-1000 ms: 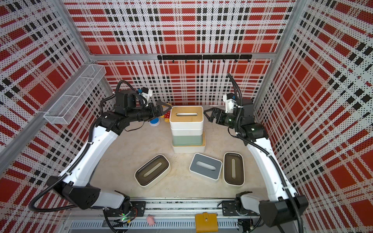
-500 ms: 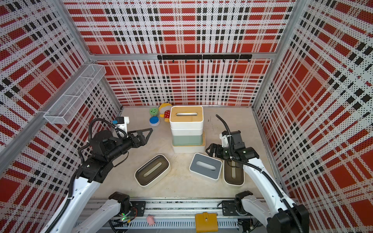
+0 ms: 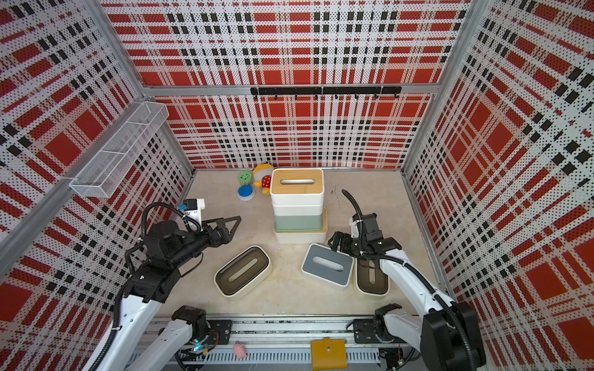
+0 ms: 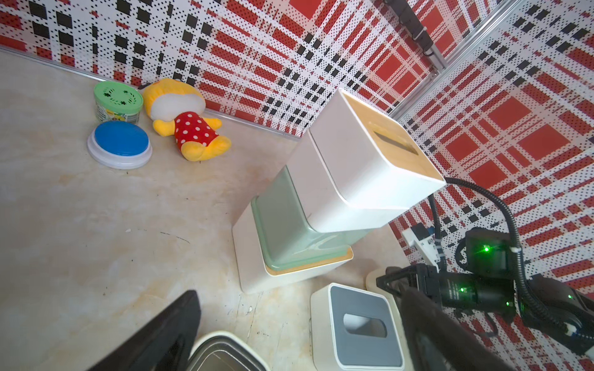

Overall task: Stack the tissue boxes
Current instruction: Pick up the tissue box from the center of the board.

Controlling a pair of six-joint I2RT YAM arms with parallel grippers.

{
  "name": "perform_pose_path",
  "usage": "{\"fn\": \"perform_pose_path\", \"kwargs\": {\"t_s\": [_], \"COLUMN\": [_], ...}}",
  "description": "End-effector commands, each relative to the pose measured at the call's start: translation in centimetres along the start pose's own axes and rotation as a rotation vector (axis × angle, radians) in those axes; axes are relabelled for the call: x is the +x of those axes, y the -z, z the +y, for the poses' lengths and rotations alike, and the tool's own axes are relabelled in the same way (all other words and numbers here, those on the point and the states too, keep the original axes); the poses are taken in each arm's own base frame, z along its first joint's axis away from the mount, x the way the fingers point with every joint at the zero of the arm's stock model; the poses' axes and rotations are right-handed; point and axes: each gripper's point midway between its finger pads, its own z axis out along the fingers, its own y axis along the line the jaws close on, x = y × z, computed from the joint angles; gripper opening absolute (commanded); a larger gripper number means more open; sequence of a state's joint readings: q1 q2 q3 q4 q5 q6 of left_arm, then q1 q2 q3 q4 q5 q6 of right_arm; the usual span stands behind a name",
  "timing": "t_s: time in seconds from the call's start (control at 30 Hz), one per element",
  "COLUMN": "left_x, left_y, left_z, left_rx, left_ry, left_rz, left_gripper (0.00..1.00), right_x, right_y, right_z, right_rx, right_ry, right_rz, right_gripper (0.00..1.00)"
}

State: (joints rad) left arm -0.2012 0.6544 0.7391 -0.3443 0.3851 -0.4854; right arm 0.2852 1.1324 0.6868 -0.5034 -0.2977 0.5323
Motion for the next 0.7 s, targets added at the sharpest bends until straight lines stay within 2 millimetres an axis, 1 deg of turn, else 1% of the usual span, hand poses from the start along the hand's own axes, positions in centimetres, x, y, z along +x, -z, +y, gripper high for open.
{"fn": "perform_pose_path", "kwargs": {"t_s": [0.0, 0.1, 0.27, 0.47, 0.67], "left_x": [1.0, 1.6, 2.3, 3.2, 3.2], "left_y": [0.3, 0.5, 0.8, 1.0, 1.1], "left_z": [0.4, 0.6, 0.8, 1.0, 0.8], "left_rx": [-0.003, -0.004, 0.003, 0.01, 0.021], "left_ry": [-0.016, -0.02, -0.007, 0.001, -0.004], "left_rz": [0.023, 0.025, 0.019, 0.028, 0.03], "left_gripper": [0.99, 0.99, 0.99, 0.99, 0.99], "right_x": [-1.0, -0.7, 0.2, 1.6, 3.5], "right_y": [-0.5, -1.0, -1.7, -1.5, -2.0], "right_z": [-0.7, -1.4, -0.7, 0.0, 0.2], "right_rx": [0.026, 0.047, -0.003, -0.036, -0.063], "right_ry": [0.001, 0.003, 0.023, 0.059, 0.076], "right_rz": [-0.052, -0.038, 0.021, 0.064, 0.123], "right_gripper": [1.0, 1.0, 1.0, 1.0, 1.0]}}
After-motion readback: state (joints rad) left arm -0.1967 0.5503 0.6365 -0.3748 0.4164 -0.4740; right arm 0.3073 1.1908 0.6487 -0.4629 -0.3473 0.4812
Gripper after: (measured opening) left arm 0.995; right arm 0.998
